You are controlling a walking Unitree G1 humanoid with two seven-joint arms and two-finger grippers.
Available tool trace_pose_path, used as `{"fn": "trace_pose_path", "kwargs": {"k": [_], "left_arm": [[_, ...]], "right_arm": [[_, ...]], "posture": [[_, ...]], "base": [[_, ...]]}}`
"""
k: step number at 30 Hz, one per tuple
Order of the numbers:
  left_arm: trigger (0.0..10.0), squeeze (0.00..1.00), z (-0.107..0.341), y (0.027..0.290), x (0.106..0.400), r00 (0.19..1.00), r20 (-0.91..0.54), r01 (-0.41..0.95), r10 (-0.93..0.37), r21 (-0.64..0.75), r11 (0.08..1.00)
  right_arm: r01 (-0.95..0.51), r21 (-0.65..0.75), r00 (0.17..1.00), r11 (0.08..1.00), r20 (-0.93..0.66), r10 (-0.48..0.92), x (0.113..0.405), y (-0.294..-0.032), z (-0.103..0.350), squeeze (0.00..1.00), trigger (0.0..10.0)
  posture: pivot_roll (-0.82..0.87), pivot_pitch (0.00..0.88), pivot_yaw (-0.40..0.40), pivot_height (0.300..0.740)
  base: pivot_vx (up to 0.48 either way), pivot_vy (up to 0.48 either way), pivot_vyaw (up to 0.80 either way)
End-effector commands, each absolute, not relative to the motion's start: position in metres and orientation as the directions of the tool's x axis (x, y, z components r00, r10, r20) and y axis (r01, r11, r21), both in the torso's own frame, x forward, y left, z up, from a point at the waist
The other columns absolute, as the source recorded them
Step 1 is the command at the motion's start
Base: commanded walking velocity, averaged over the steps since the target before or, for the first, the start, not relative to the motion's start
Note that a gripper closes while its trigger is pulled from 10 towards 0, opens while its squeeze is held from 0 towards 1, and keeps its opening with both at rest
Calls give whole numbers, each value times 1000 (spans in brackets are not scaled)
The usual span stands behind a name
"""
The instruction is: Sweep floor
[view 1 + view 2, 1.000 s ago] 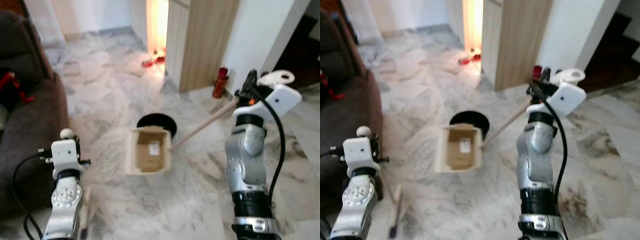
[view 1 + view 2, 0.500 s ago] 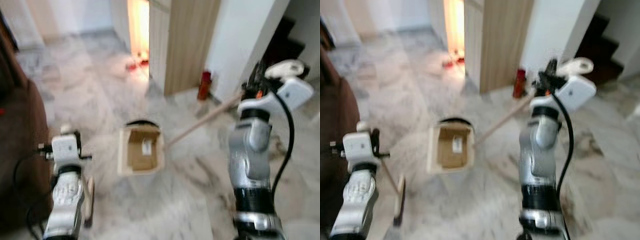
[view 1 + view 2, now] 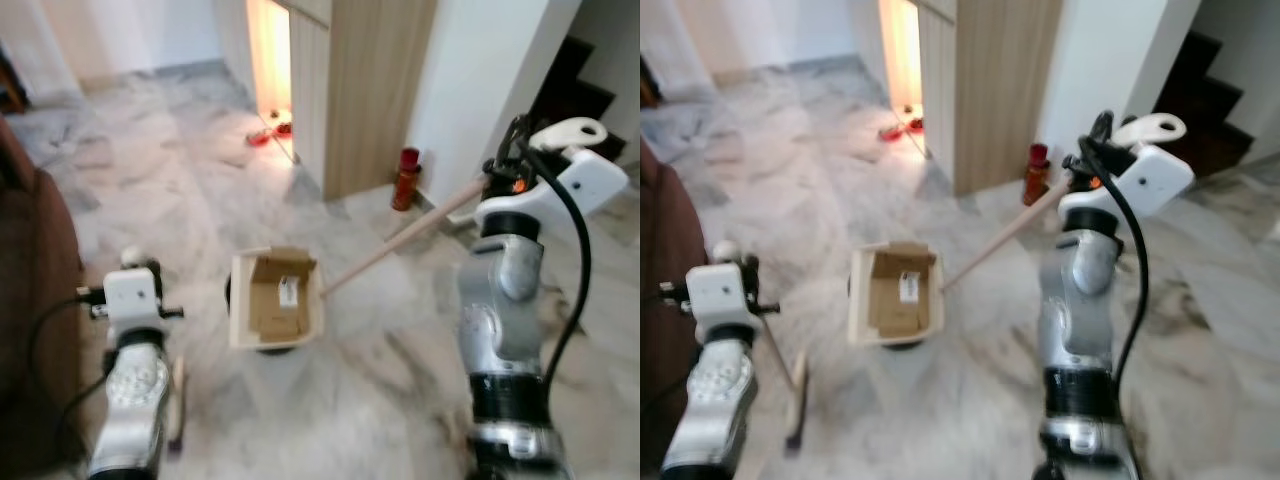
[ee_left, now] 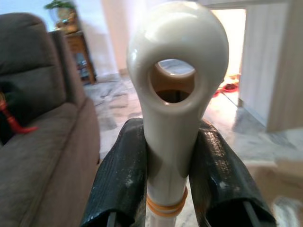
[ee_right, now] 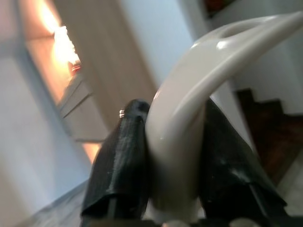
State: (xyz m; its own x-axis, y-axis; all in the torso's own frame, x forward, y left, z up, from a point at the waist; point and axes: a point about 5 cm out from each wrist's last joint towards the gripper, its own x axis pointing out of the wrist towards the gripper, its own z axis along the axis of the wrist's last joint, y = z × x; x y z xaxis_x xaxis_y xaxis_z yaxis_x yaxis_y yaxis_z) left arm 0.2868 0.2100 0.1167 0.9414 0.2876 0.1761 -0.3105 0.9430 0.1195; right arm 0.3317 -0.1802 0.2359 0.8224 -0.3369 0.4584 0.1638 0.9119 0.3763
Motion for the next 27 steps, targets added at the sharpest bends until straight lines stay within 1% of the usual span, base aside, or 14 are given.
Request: {"fn": "trace_pose_path", "kwargs": {"k": [1,9,15,27], "left_arm": [[10000,0,129,219,286,923,234,-343,306,139,929],[10000,0,129,218,286,924,234,-339,302,137,931],[10000,0,130,216,287,924,240,-336,299,132,933],[10000,0,132,217,290,926,244,-325,288,130,937]], "right_arm": [[92,396,800,914,517,-305,331,-168,254,0,10000],[76,395,804,916,519,-291,331,-166,253,0,10000],[60,397,811,916,515,-277,331,-163,252,0,10000],[35,413,810,910,522,-268,332,-160,255,0,10000]], "posture": [[28,0,-19,740],[30,0,-22,740],[39,0,-27,740],[42,0,-24,740]], "base": [[334,0,0],[336,0,0],[336,0,516],[337,0,0]]}}
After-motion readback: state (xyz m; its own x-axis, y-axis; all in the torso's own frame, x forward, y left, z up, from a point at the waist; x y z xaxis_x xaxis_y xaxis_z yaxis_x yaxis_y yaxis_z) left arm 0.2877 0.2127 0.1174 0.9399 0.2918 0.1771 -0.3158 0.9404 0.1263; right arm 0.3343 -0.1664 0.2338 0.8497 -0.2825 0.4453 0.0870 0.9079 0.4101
